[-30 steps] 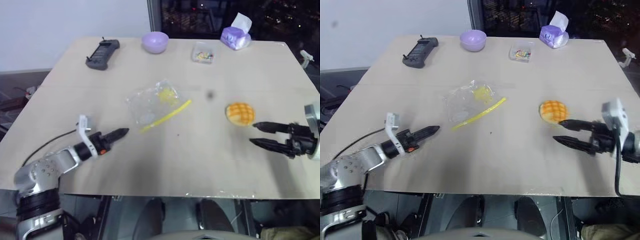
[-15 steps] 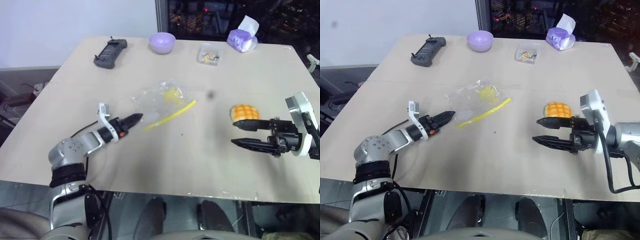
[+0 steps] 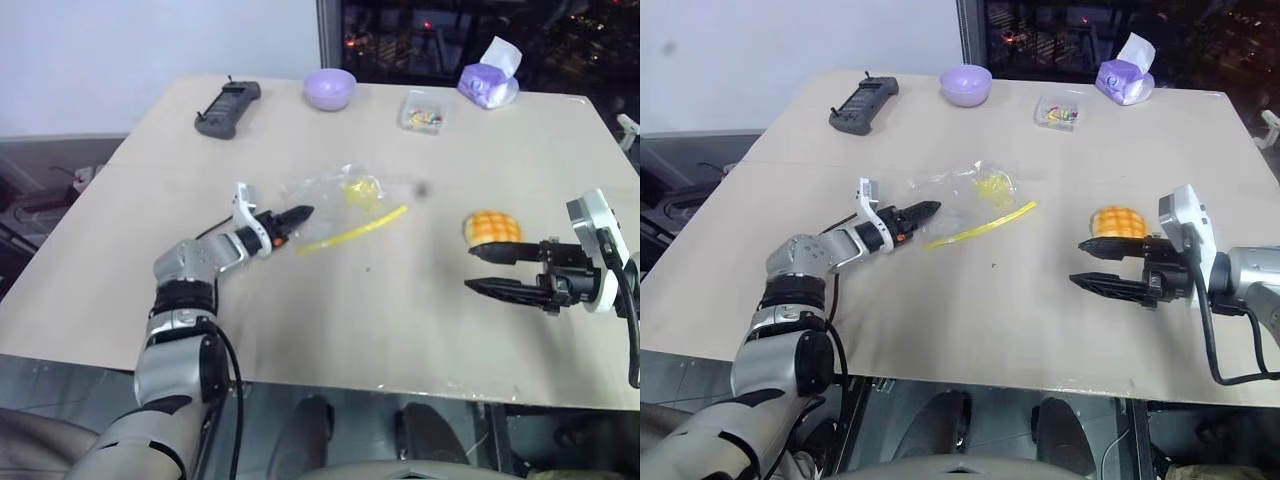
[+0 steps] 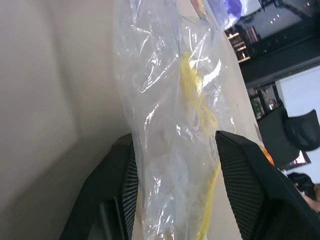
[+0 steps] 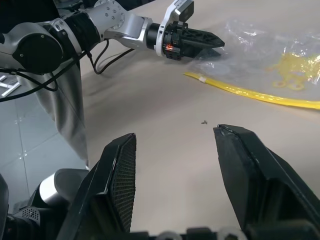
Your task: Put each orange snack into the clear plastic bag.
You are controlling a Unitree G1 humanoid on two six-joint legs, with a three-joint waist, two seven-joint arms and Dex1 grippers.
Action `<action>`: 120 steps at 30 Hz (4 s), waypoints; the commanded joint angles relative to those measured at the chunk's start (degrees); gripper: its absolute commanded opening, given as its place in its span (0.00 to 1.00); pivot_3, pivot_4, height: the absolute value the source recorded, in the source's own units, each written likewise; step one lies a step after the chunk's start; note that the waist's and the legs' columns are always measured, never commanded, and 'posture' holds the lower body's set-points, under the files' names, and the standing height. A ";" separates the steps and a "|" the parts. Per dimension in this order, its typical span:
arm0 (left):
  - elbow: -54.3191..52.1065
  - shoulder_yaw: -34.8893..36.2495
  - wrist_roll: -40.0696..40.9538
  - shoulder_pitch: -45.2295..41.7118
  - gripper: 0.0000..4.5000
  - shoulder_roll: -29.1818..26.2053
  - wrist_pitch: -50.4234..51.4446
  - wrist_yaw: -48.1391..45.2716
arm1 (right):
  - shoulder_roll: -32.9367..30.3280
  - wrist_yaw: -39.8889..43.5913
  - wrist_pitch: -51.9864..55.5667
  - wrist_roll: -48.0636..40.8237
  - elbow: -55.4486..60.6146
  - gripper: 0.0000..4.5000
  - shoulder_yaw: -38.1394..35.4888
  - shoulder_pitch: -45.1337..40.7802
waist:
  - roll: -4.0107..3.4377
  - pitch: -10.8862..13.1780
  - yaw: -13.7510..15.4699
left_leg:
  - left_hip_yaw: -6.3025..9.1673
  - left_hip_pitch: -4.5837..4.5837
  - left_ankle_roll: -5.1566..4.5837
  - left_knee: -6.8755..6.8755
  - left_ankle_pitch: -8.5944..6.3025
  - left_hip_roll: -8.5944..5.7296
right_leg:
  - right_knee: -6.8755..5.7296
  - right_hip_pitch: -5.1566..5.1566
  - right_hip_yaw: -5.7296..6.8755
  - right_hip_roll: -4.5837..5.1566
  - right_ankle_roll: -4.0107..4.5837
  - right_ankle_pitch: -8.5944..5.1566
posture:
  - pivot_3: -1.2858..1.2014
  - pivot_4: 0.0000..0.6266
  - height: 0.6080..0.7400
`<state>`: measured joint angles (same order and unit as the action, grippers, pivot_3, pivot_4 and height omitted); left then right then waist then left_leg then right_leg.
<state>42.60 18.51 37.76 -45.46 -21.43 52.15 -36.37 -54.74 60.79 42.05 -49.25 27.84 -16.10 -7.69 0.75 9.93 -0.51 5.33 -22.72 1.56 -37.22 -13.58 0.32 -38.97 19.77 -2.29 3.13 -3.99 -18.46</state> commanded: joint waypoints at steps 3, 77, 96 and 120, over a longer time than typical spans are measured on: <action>3.14 -0.76 -1.77 0.55 0.01 0.85 2.24 0.35 | -0.08 -0.12 -1.50 0.04 1.61 0.62 -2.03 1.07 | -0.18 -0.11 0.08 | 0.01 0.01 -0.01 0.02 0.00 -0.03 | 0.04 -0.02 0.02 0.04 -0.01 0.00 | 0.52 0.24 1.00; -9.10 35.79 75.24 -2.99 0.00 20.53 13.39 94.96 | 32.26 -44.06 -58.89 71.58 -61.15 0.06 33.14 -31.55 | 0.44 0.10 -0.76 | -0.37 -1.03 0.54 -0.25 0.32 -0.06 | -0.84 1.59 -0.52 0.02 -0.02 0.02 | 0.52 0.24 1.00; -43.18 -7.56 18.15 16.48 0.37 -11.17 -1.92 7.20 | 32.97 -37.88 -37.19 71.26 -43.87 0.00 31.10 -33.23 | 0.35 0.11 -2.94 | -0.42 -1.10 0.66 0.08 0.40 0.04 | -0.85 1.86 -0.64 -0.08 0.04 0.01 | 0.52 0.24 1.00; -50.46 -27.69 -23.75 17.08 0.37 -14.66 -32.04 0.75 | 37.33 -36.53 -23.63 74.86 -42.08 0.00 35.53 -35.77 | 0.26 0.17 -2.01 | -0.49 -1.11 0.59 0.12 0.36 0.06 | -0.85 1.91 -0.70 -0.14 0.03 0.01 | 0.52 0.24 1.00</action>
<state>-7.47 -9.52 15.59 -28.59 -36.41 22.47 -35.30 -17.23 24.69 19.16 25.43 -15.63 19.74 -43.00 1.01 10.09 -2.52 4.84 -23.83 2.13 -37.09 -13.23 0.38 -39.83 21.68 -2.98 3.00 -3.95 -18.45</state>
